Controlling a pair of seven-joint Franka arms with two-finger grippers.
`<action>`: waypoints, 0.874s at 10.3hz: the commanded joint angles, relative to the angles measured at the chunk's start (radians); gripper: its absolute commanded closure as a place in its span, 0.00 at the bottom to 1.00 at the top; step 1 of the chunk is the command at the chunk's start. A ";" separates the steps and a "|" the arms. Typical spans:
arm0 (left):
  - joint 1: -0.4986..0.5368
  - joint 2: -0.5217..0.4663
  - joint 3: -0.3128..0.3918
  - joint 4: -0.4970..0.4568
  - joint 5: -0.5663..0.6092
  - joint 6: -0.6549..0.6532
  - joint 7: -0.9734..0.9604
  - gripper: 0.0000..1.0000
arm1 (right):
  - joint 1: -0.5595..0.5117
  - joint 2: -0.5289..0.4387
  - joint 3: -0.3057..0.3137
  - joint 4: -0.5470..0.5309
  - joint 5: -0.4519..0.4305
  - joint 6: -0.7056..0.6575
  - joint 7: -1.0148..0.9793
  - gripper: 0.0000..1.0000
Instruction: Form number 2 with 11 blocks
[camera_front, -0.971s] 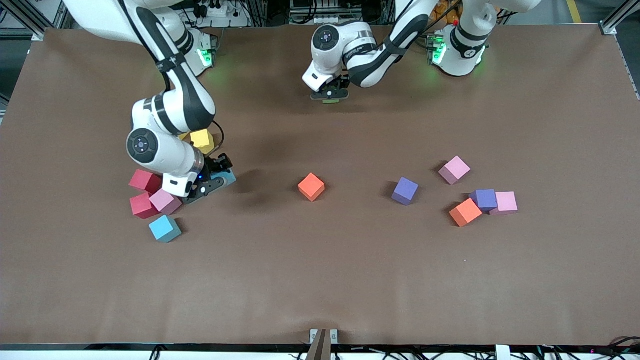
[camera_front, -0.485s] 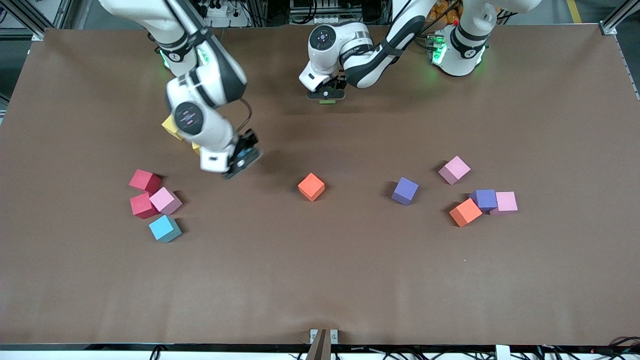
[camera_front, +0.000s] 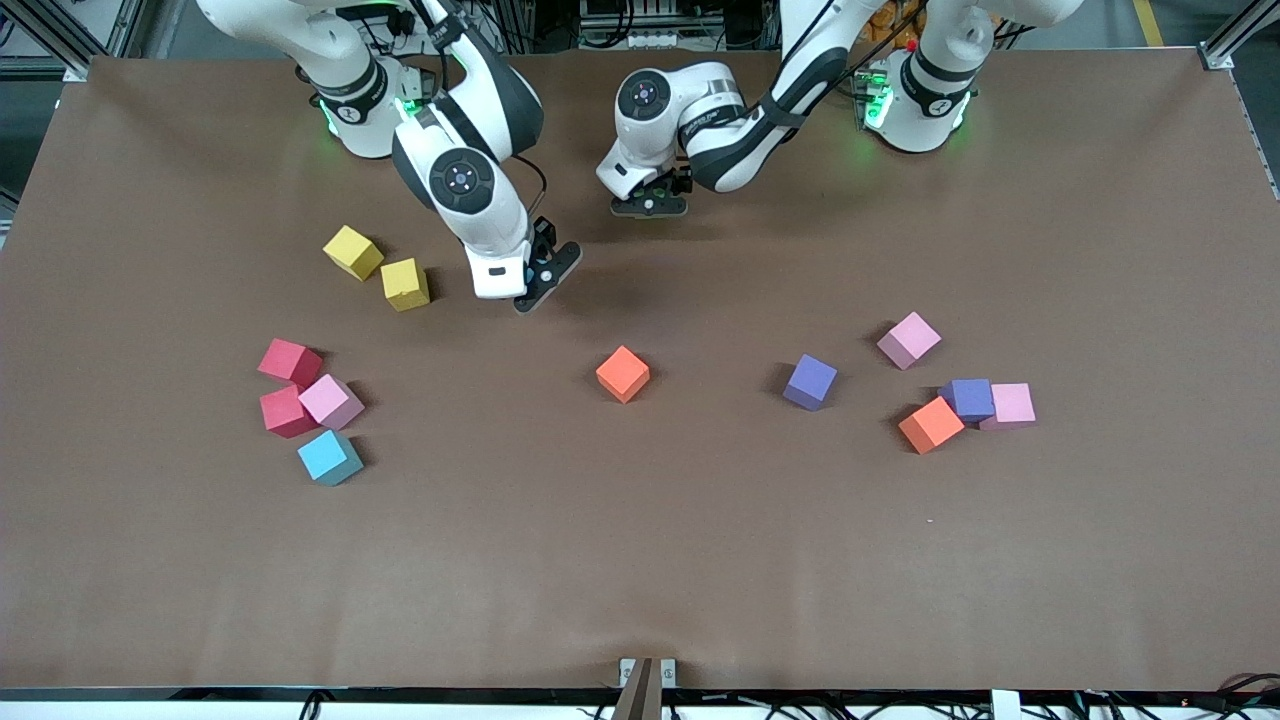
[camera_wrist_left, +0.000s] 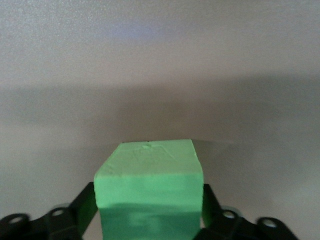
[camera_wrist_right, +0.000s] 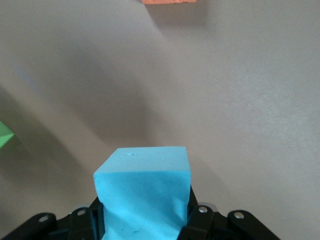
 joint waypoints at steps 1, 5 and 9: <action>0.008 -0.051 0.009 0.005 0.021 -0.036 -0.023 0.00 | 0.025 -0.025 -0.006 -0.027 -0.036 0.016 -0.037 0.74; 0.146 -0.237 0.003 0.007 0.007 -0.224 -0.003 0.00 | 0.026 -0.021 -0.006 -0.027 -0.036 0.016 -0.054 0.75; 0.305 -0.323 0.021 0.018 0.005 -0.226 0.139 0.00 | 0.106 -0.011 -0.027 -0.026 -0.034 0.024 -0.070 0.76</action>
